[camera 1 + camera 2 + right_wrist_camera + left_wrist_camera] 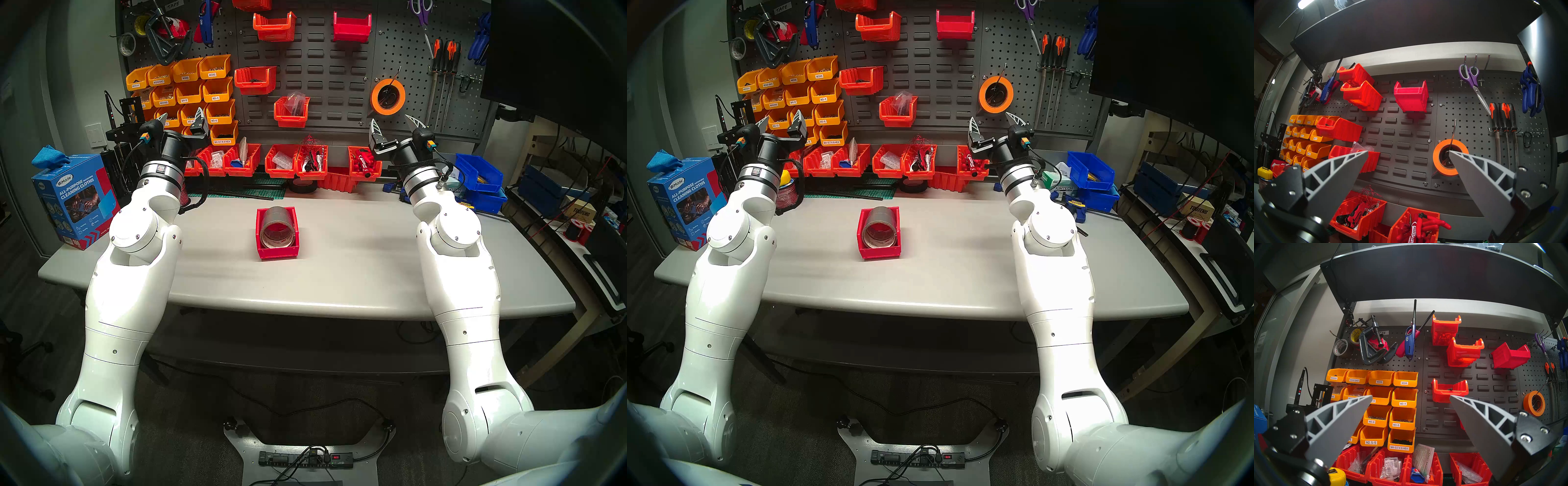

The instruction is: Take out tools from the storage box

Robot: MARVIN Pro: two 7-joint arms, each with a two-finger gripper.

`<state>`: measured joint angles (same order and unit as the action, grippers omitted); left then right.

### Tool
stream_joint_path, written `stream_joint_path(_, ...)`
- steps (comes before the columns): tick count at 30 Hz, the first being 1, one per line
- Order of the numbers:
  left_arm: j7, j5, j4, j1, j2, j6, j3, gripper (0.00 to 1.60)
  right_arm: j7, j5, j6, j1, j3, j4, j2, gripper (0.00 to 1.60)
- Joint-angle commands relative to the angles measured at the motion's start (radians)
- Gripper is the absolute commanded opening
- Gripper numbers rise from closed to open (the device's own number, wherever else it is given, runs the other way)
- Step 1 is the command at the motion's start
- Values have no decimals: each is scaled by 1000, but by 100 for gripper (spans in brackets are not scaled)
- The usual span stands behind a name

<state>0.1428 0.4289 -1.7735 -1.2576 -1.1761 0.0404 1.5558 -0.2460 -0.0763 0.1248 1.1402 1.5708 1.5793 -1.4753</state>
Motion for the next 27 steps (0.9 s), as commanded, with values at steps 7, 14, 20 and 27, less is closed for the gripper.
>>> stream_joint_path(7, 0, -1, -5, 6, 0, 0, 2, 160, 0, 0, 0, -4, -1, 8, 0, 160)
stream_joint_path(14, 0, -1, -5, 6, 0, 0, 2, 160, 0, 0, 0, -4, -1, 8, 0, 160)
stream_joint_path(20, -1, -1, -5, 6, -1, 0, 2, 160, -73, -19, 4, -30, -20, 10, 33, 160)
stream_joint_path(27, -2, -1, -5, 5, -1, 1, 3, 160, -178, -20, -36, 8, -85, 93, 62, 160)
